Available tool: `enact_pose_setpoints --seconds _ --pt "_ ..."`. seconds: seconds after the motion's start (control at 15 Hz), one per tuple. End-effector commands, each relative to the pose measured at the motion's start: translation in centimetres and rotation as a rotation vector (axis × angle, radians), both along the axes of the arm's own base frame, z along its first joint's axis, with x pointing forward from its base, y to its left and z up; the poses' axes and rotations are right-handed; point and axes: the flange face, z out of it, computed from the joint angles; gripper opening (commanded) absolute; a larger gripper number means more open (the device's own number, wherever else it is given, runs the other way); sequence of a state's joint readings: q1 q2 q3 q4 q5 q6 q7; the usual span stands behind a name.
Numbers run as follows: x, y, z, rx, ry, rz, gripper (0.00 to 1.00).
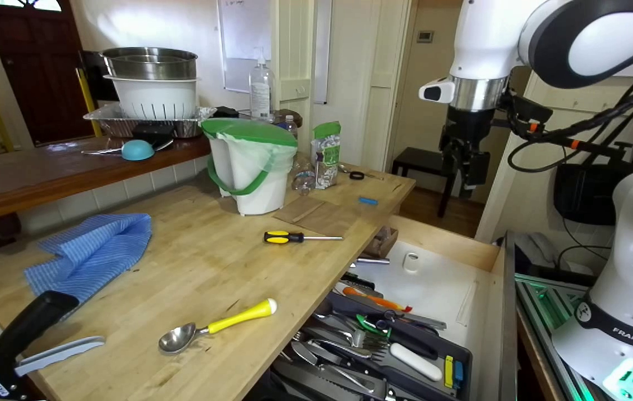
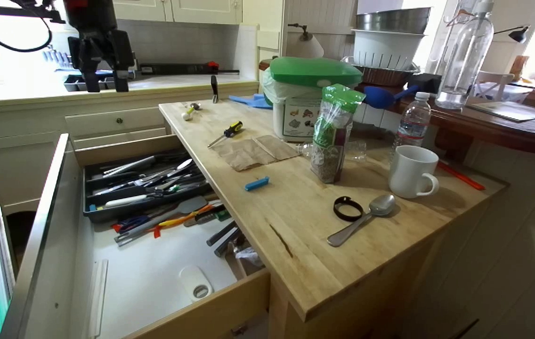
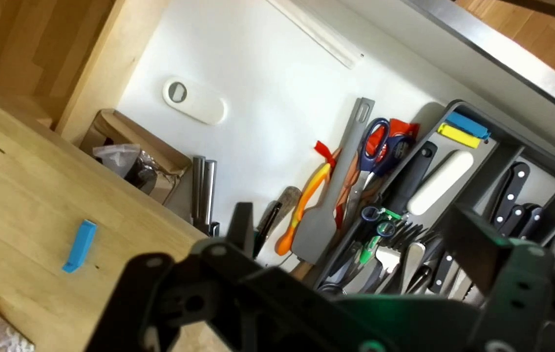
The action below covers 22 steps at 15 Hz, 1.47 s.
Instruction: Remove the grey object from the drawer
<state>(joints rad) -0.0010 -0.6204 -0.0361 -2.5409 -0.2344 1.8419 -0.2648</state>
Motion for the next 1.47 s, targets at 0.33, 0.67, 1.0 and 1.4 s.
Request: enact_pose_setpoints --seconds 0.33,0.67,1.0,1.4 --pt "-5.2 2.6 -8.0 -0.032 -0.057 -0.18 1.0" --pt "-2.6 -0.2 -10.7 0.027 0.028 -0.3 1.0" --pt "-2.2 -1.6 -12.7 0.066 0.064 -0.321 1.0" --pt "-1.7 -1.6 -12.7 0.065 0.064 -0.32 1.0"
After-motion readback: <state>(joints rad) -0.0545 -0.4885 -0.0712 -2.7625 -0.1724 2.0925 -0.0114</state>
